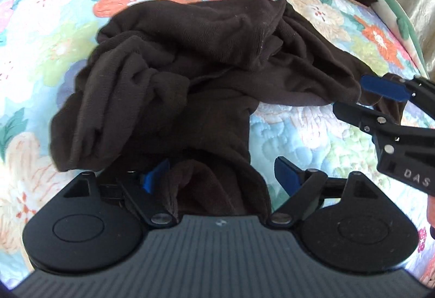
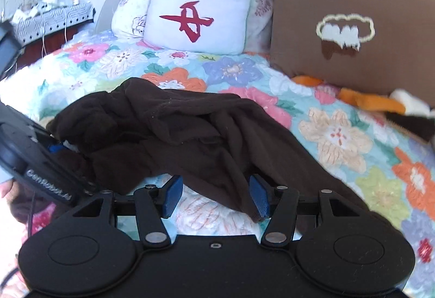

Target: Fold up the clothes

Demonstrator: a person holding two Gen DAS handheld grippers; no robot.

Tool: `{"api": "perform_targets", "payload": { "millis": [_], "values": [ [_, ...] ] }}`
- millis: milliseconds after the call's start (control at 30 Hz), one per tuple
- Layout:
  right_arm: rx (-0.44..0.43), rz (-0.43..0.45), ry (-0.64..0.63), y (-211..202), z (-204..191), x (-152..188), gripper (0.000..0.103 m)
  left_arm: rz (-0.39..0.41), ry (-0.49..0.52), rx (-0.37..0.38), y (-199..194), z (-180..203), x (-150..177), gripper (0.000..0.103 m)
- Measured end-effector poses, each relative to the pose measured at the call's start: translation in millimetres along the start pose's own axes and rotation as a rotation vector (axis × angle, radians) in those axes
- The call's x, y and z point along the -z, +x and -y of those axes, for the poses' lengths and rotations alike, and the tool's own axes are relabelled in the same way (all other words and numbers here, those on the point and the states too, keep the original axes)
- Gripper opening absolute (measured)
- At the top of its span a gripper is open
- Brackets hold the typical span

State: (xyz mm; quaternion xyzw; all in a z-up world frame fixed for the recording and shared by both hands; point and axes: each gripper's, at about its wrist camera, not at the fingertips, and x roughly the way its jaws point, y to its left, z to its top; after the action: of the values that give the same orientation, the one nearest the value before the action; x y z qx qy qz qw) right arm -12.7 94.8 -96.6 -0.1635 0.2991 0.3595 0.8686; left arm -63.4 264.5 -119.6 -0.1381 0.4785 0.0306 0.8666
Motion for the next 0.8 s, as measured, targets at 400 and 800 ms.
{"api": "perform_targets", "payload": {
  "millis": [400, 800],
  "values": [
    [-0.203, -0.029, 0.269, -20.7, 27.2, -21.0, 0.061, 0.080, -0.030, 0.044, -54.3, -12.5, 20.4, 0.080],
    [-0.189, -0.014, 0.210, -42.7, 22.2, -28.7, 0.061, 0.189, -0.050, 0.188, -80.4, -16.7, 16.0, 0.039]
  ]
}}
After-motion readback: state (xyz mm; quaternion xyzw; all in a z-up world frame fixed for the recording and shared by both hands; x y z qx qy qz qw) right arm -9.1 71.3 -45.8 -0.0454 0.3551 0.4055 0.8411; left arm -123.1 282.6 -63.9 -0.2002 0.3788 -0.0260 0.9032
